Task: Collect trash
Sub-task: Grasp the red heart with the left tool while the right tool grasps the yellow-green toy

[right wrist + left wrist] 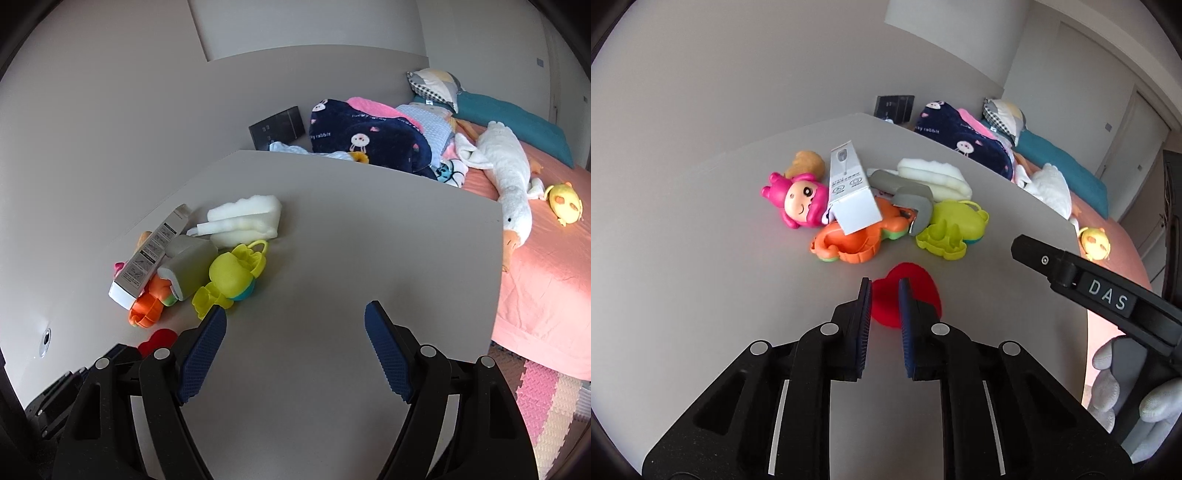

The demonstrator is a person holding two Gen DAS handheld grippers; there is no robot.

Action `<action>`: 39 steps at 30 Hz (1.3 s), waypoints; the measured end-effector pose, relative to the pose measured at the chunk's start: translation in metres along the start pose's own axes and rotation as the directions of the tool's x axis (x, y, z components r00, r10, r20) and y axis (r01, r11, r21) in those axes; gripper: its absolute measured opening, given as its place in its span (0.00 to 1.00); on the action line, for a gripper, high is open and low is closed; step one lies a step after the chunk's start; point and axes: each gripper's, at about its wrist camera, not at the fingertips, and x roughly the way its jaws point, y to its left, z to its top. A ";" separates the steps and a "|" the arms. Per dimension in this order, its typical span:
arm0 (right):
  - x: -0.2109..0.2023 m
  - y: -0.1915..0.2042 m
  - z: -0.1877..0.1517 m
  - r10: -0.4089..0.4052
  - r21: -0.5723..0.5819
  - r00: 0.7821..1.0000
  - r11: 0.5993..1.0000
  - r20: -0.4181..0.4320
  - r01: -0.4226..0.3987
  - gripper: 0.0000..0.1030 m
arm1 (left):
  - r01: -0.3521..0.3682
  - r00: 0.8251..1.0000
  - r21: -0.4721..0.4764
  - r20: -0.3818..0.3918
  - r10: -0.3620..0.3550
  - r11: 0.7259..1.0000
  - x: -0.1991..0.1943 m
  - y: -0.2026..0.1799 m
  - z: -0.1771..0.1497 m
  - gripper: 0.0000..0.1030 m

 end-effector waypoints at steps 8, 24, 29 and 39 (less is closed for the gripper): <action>0.028 0.017 0.007 0.036 0.010 0.998 0.999 -0.043 -0.036 0.76 | 0.010 1.000 -0.010 -0.020 -0.010 1.000 -0.001 0.010 0.000 0.12; 0.028 0.002 0.017 0.016 0.023 1.000 1.000 -0.024 -0.015 0.76 | 0.029 0.999 0.067 -0.047 -0.026 0.997 0.018 -0.011 0.010 0.76; 0.032 0.002 0.020 0.019 0.013 0.999 1.000 -0.027 -0.019 0.76 | 0.036 0.996 0.085 -0.088 -0.029 0.996 0.033 -0.016 0.016 0.58; 0.048 0.022 0.018 0.030 -0.041 0.998 0.999 -0.056 -0.032 0.75 | 0.007 0.999 0.057 -0.050 -0.004 0.998 0.025 -0.003 0.017 0.45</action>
